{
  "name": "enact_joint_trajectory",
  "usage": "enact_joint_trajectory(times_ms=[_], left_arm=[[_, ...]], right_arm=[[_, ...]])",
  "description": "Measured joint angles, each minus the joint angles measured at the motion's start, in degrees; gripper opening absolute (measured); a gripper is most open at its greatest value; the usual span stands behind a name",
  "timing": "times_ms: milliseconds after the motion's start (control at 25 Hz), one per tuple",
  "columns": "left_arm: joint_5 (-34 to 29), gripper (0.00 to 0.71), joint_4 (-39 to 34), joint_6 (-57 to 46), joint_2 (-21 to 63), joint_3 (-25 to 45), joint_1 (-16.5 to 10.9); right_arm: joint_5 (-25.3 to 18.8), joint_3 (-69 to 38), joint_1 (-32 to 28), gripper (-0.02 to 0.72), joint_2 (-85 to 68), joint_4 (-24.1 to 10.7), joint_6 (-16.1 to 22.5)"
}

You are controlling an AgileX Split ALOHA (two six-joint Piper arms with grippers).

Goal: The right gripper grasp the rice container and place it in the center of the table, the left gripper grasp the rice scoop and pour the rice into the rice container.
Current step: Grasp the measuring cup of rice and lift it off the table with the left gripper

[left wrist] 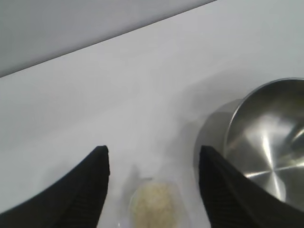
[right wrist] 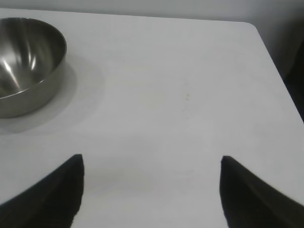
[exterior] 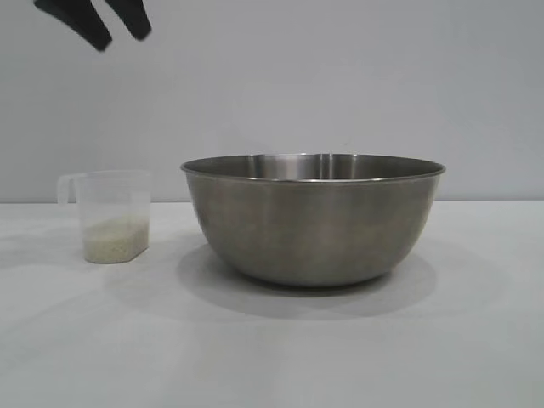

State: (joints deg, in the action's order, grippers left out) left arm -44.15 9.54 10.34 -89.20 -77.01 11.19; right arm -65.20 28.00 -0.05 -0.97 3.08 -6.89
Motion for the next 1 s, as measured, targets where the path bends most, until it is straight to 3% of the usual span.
enact_joint_trajectory(times_ms=[200,400,600,720,1000], left_arm=[[-3.9,0.353,-5.3,-4.9,4.5,5.2,0.0],[-1.7,0.353,-7.4,-7.2,10.8,15.4,0.0],[7.1,0.353,-7.3,-7.2,18.5,29.3,0.0],[15.5,0.353,-7.2,-7.2,24.1,37.3,0.0],[32.3,0.353,-2.0,-7.2,32.1,49.7,0.0]], right_arm=[[0.0,0.0,0.0,0.554,0.0,0.0,0.0],[0.0,0.0,0.0,0.554,0.0,0.0,0.0],[0.0,0.0,0.0,0.554,0.0,0.0,0.0],[0.0,0.0,0.0,0.554,0.0,0.0,0.0],[0.0,0.0,0.0,0.554,0.0,0.0,0.0]])
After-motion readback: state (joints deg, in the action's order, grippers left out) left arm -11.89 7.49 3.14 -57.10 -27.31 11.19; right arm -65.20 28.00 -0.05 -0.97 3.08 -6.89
